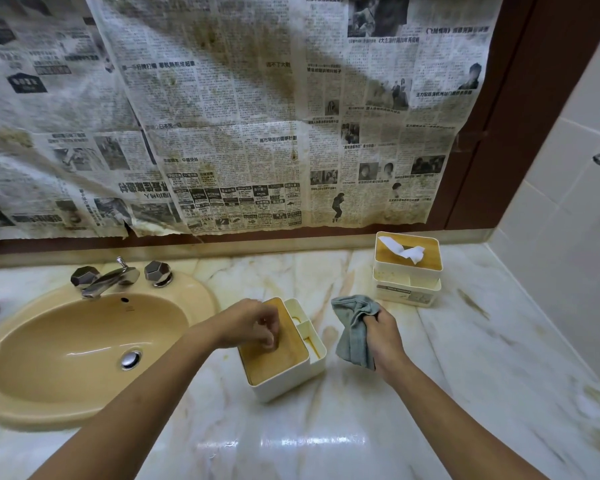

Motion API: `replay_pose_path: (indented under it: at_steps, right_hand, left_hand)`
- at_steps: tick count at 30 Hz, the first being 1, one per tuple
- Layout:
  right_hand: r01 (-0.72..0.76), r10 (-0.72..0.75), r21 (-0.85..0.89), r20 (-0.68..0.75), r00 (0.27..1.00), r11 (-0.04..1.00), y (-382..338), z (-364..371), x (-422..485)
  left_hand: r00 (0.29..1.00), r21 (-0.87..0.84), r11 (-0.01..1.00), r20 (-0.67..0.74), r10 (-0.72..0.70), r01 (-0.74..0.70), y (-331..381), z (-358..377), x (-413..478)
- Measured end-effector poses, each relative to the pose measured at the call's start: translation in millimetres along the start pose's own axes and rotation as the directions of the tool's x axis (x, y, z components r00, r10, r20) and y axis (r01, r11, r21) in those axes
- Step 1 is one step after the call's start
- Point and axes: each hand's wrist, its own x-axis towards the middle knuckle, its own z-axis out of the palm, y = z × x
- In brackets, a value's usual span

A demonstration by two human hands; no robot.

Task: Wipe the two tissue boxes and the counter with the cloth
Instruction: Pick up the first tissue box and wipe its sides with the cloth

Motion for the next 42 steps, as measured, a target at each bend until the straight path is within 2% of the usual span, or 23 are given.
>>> replay_pose_path:
  at_steps: [2,7,10,12,15,17,18,20,22,24,27,31,37,42]
  right_hand:
    - [-0.001,0.001,0.012,0.008,1.0,1.0,-1,1,-2]
    - [0.007,-0.007,0.005,0.016,1.0,1.0,-4,3,-3]
    - [0.008,-0.008,0.003,0.02,1.0,1.0,-5,3,-4]
    - [0.01,-0.01,-0.002,0.023,1.0,1.0,-6,3,-6]
    - [0.011,-0.01,-0.006,0.024,1.0,1.0,-5,2,-7]
    - [0.014,-0.014,0.006,0.02,1.0,1.0,-6,2,-8]
    - [0.016,-0.016,0.008,0.018,1.0,1.0,-7,2,-9]
    - [0.021,-0.021,0.008,0.019,1.0,1.0,-9,2,-11]
    - [0.025,-0.025,0.011,0.025,0.999,1.0,-10,2,-12]
    - [0.027,-0.027,0.005,0.029,0.999,1.0,-12,2,-12]
    - [0.026,-0.026,-0.003,0.035,0.999,1.0,-14,2,-13]
    - [0.019,-0.018,-0.005,0.048,0.999,1.0,-13,0,-14]
    - [0.009,-0.008,-0.024,0.051,0.999,1.0,-14,-4,-16]
    - [0.014,-0.013,-0.033,0.054,0.998,0.999,-17,-5,-16]
  left_hand:
    - [0.995,-0.038,0.999,-0.097,-0.027,0.023,-1,0,-3]
    - [0.996,0.239,0.971,-0.089,0.007,0.015,-11,3,-6]
    - [0.991,0.265,0.964,-0.131,-0.001,0.036,-11,1,-5]
    - [0.988,0.229,0.973,-0.155,0.003,0.033,-8,-3,-4]
    - [0.996,0.158,0.986,-0.083,-0.041,0.053,0,-11,-7]
    - [0.992,0.005,0.995,-0.08,-0.099,0.1,8,-13,-9]
    - [0.981,-0.117,0.986,-0.139,-0.135,0.12,13,-12,-10]
    - [0.918,-0.296,0.939,-0.296,-0.263,0.174,19,-9,-7]
    - [0.832,-0.294,0.894,-0.35,-0.43,0.339,27,-7,-2]
    - [0.792,-0.267,0.823,-0.24,-0.561,0.502,30,-3,3]
    - [0.764,-0.316,0.734,-0.04,-0.644,0.602,29,4,10]
    - [0.73,-0.373,0.678,-0.001,-0.683,0.634,29,13,11]
    - [0.69,-0.542,0.54,0.106,-0.716,0.644,44,13,10]
    - [0.681,-0.55,0.517,0.136,-0.72,0.656,45,14,9]
